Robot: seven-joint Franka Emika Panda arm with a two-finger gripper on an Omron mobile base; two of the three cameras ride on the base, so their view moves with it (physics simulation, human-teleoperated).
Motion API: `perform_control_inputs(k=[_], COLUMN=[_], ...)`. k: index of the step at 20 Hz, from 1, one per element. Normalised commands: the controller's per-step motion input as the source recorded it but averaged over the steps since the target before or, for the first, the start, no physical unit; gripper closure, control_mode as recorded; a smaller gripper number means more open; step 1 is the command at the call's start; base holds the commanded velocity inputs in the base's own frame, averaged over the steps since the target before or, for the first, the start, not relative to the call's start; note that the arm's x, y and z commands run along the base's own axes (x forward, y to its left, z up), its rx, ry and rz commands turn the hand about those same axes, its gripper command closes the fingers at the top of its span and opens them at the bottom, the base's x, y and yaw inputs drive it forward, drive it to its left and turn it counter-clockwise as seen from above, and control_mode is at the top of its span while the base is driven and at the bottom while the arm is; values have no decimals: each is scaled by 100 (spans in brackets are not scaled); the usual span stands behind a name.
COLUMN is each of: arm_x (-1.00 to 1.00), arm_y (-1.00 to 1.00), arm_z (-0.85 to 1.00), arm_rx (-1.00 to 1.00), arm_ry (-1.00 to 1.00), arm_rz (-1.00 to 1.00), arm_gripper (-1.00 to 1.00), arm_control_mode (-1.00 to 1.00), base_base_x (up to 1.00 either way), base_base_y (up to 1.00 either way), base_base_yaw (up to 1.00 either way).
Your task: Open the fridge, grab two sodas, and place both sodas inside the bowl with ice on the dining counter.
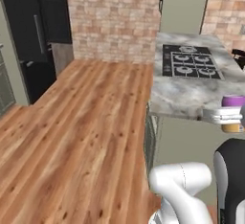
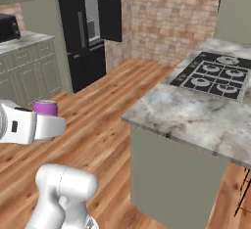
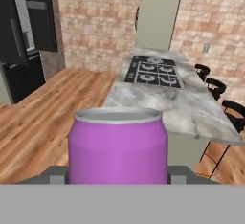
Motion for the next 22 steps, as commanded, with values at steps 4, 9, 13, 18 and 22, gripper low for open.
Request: perform_control_inputs(k=[4, 9, 13, 18, 22], arm_x=[0, 0, 0, 0, 0], arm_y=[0, 0, 0, 0, 0], arm_z=[0, 0, 0, 0, 0], arm_rx=[0, 0, 0, 0, 0], arm_ry=[0, 0, 0, 0, 0], arm_rz=[0, 0, 0, 0, 0], arm_gripper=[100, 100, 100, 100, 100], arm_control_mode=[100, 100, 100, 100, 100], base_base_x=[-66, -52, -40, -24, -18], base_base_y=[-100, -100, -100, -100, -100], base_base_yaw=[-6, -3, -3, -2, 0])
